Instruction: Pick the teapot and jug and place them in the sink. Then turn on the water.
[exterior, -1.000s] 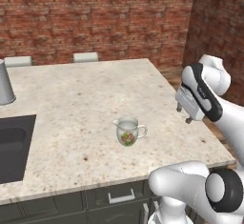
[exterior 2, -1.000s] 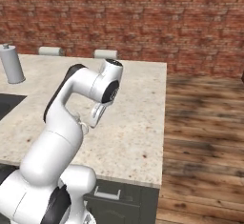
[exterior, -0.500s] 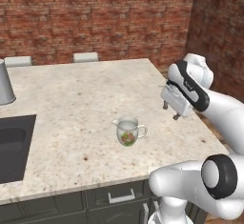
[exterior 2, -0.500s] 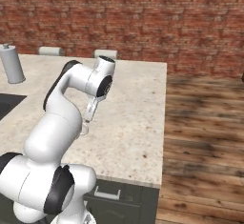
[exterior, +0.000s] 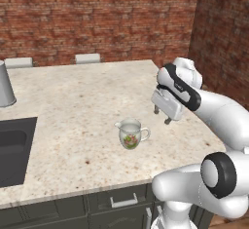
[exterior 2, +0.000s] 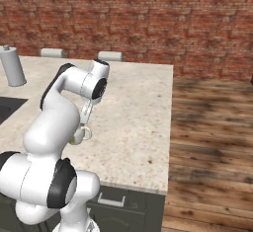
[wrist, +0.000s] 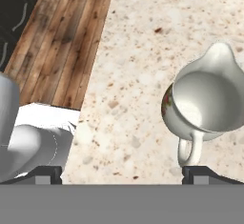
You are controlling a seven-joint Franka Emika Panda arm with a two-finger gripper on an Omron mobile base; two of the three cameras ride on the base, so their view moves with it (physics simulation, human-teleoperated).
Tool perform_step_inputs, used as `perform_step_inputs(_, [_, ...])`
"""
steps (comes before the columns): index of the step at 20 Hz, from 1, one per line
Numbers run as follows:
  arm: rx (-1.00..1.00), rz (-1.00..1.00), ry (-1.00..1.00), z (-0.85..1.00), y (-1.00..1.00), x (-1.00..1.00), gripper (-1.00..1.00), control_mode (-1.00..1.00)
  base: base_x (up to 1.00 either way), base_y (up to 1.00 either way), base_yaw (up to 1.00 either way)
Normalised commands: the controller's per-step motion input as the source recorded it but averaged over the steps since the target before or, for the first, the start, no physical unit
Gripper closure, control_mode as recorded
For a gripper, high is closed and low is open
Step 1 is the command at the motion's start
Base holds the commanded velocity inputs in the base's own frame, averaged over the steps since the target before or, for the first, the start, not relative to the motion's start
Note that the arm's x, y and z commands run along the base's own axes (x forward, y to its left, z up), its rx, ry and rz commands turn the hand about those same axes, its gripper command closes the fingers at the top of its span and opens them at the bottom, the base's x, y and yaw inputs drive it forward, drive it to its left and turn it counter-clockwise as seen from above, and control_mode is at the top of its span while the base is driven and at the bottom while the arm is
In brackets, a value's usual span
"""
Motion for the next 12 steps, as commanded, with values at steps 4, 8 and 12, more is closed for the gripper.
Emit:
perform_step_inputs(4, [0.00, 0.00, -0.01, -0.20, 0.11, 0.18, -1.00, -1.00, 0.00, 0.00, 0.00])
perform_step_inputs(8, [0.01, 0.00, -0.03, -0.05, -0.05, 0.24, -1.00, -1.00, 0.00, 0.00, 0.00])
perform_step_inputs(12, [0.00, 0.00, -0.01, -0.01, -0.03, 0.21, -1.00, -1.00, 0.00, 0.00, 0.00])
